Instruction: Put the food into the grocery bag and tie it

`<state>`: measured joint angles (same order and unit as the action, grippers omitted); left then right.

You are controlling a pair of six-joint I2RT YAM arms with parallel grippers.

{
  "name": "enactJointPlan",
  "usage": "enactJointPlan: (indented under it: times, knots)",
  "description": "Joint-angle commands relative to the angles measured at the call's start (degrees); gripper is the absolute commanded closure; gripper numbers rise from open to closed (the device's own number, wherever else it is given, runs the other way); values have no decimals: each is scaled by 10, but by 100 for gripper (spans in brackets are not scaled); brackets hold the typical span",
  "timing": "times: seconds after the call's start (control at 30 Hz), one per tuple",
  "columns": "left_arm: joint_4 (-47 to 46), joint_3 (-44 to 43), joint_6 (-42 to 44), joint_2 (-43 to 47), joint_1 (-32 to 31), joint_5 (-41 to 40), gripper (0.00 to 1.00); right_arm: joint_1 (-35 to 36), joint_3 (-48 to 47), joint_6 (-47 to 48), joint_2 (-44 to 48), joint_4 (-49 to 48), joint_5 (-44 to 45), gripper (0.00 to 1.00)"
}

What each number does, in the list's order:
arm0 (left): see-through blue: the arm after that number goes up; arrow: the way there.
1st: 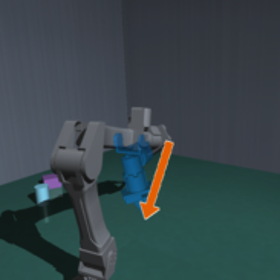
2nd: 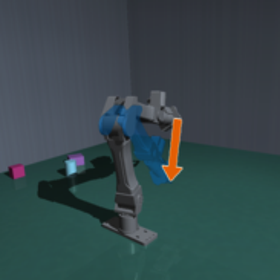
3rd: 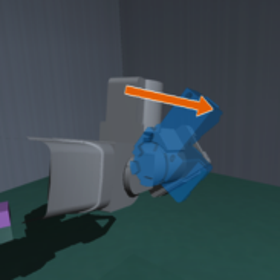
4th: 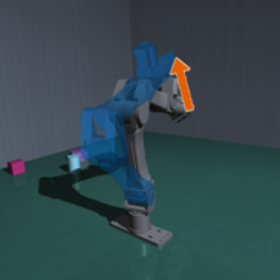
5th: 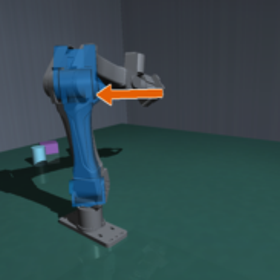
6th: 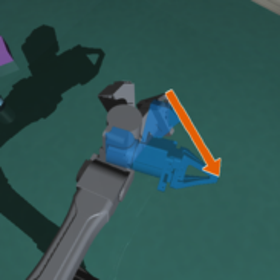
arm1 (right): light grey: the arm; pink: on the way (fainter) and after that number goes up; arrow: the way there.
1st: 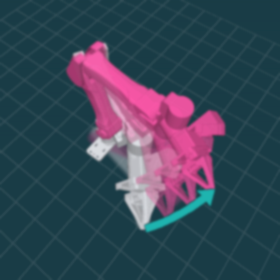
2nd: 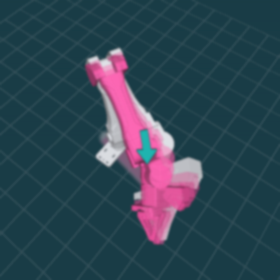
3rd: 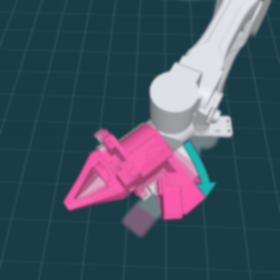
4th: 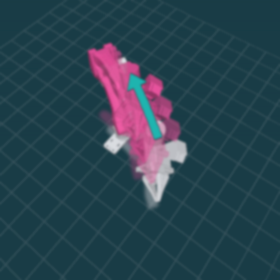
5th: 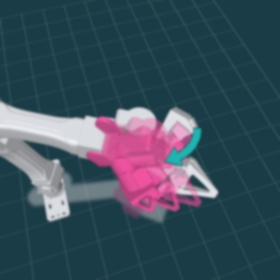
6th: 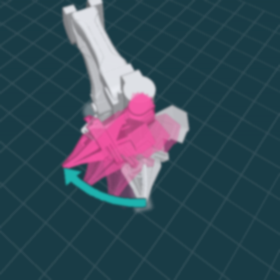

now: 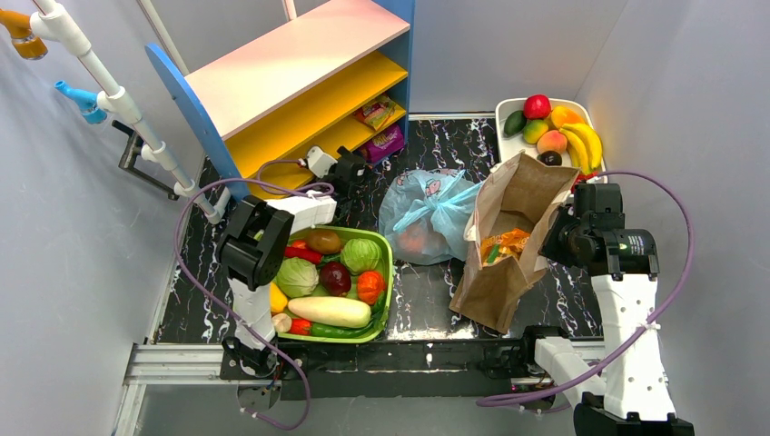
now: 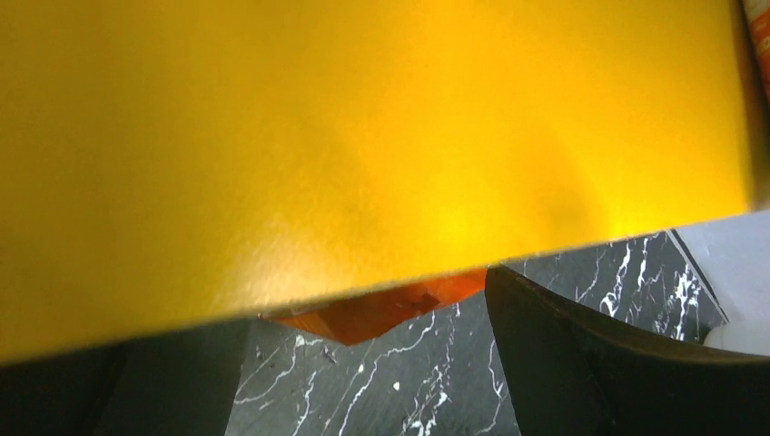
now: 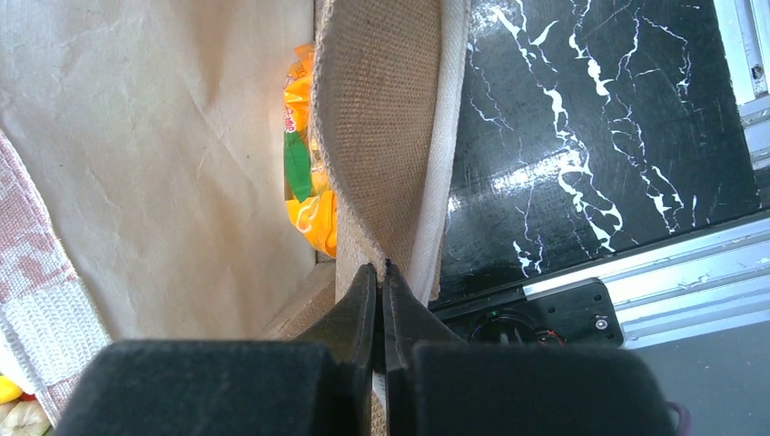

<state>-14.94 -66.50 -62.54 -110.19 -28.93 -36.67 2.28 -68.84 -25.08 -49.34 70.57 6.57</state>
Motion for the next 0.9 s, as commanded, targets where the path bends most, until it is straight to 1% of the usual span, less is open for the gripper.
enactJointPlan:
  times: [0.0, 0.23, 0.33, 0.37, 0.5, 0.77, 0.8, 0.87]
  knots:
    - [11, -29, 24, -15, 16, -20, 9, 3, -20, 12, -3, 22, 18, 99]
    - [15, -49, 18, -43, 26, -14, 11, 2, -26, 15, -7, 28, 26, 99]
    - [-4, -52, 20, -54, 29, 1, 22, 2, -31, 15, -12, 29, 27, 99]
    - [-12, -54, 21, -57, 30, 7, 24, 3, -33, 16, -14, 29, 27, 99]
    - [-10, -62, 19, -68, 31, 7, 26, 3, -41, 16, -20, 29, 27, 99]
    - [-26, -76, 21, -84, 40, 33, 57, 3, -47, 17, -25, 30, 27, 99]
    - [-31, -73, 20, -83, 41, 36, 60, 3, -48, 16, -26, 30, 27, 99]
    - [-37, -65, 20, -78, 42, 41, 62, 2, -49, 17, -27, 30, 27, 99]
